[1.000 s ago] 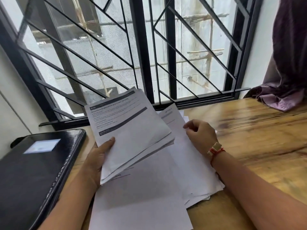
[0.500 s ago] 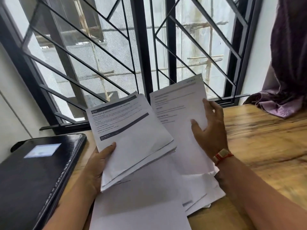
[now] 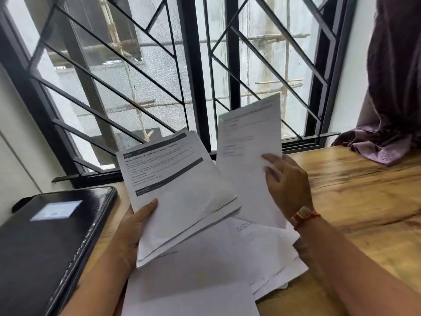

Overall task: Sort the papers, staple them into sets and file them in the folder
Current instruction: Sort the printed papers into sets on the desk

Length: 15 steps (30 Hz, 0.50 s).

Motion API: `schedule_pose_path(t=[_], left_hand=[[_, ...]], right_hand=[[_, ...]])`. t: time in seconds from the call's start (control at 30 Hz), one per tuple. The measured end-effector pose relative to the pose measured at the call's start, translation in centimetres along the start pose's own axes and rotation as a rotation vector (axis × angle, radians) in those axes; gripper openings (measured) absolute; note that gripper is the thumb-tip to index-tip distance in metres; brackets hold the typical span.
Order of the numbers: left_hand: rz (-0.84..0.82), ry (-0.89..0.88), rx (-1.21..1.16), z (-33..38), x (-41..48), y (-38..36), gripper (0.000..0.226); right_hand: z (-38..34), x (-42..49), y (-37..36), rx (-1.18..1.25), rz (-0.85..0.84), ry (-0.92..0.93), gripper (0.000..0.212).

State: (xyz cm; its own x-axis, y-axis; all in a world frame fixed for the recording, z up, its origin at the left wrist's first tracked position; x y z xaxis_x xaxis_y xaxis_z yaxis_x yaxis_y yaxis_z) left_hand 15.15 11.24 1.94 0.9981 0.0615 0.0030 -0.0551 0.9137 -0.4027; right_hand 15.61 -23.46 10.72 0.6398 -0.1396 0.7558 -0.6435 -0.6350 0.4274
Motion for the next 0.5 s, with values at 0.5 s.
schedule_pose_path(t=[0.5], left_hand=[[-0.028,-0.022,-0.035,1.2,-0.5,-0.5,0.023]], right_hand=[[2.8,-0.5,-2.0,0.657,-0.165,-0.454,0.057]])
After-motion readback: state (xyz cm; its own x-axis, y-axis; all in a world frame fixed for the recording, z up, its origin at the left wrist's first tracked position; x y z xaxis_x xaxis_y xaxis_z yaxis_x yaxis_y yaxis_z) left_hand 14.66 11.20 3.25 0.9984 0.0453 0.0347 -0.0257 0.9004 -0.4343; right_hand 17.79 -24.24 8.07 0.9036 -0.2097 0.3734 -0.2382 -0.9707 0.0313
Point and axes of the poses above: each hand's wrist, its own x-axis towards the middle knuckle, its own y-axis out of the back of the hand, z = x × y, the point moved 9 cm from there along x, towards the middle knuckle, and after that the axes turned 5 degrees about -z, right-handed, at the moved point
